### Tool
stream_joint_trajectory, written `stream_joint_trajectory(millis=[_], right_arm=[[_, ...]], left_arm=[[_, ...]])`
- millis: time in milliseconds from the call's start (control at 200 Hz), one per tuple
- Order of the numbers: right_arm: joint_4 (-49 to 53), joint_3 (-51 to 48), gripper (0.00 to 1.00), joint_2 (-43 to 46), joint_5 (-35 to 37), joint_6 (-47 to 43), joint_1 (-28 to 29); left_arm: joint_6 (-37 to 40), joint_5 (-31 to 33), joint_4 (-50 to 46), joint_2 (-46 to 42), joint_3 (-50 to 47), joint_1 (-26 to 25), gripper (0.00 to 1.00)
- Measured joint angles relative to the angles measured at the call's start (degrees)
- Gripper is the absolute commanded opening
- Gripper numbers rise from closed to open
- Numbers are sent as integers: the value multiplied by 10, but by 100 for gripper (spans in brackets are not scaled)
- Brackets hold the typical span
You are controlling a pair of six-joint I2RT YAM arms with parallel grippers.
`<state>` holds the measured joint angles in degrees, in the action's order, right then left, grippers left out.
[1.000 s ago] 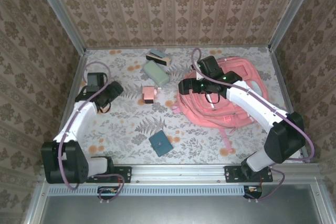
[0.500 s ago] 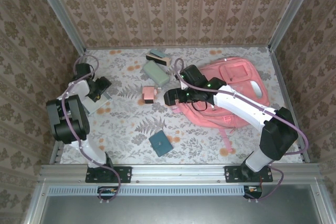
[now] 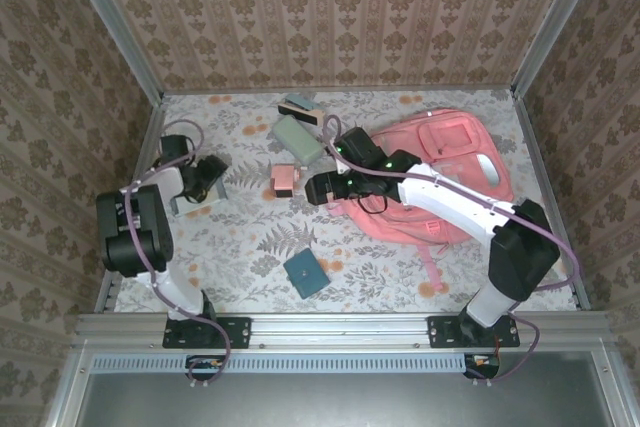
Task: Pack the student bag
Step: Move the personal item to the middle-left of the table, then pick up the personal item from the middle-left of the table.
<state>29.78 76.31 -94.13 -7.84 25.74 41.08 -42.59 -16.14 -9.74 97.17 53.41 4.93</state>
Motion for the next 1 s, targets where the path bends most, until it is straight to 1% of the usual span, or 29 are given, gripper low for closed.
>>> stream_joint_trajectory(millis=[130,220,355,425,510,580,640,670,710,770,850,1000], right_arm=[[-2,14,99,-30,-3,0,7],[-12,21,100,-46,-8,2,11],[-30,23,99,-65,-20,19,16],[-42,23,100,-75,-29,32,16],[-65,18,100,-86,-42,48,16],[-83,8,92,-92,-52,60,16],[-96,1,83,-99,-64,73,17],[-101,0,80,-102,-68,78,18],[-107,0,73,-108,-73,81,20],[-117,0,59,-118,-78,91,26],[-133,0,43,-134,-84,93,37],[-140,7,38,-172,-86,111,57]], left_arm=[[-41,0,36,-53,-70,-66,73],[-79,11,51,-86,-106,-128,74],[-138,40,59,-115,-134,-226,74],[-168,55,59,-129,-145,-269,74],[-198,71,50,-147,-155,-306,75],[-211,83,30,-165,-159,-322,76],[-213,92,7,-183,-159,-325,77],[-213,98,-4,-196,-159,-323,77],[-208,102,-19,-213,-159,-314,77],[-195,104,-40,-239,-159,-289,77],[-170,102,-56,-268,-161,-237,77],[-115,82,-66,-282,-184,-139,77]])
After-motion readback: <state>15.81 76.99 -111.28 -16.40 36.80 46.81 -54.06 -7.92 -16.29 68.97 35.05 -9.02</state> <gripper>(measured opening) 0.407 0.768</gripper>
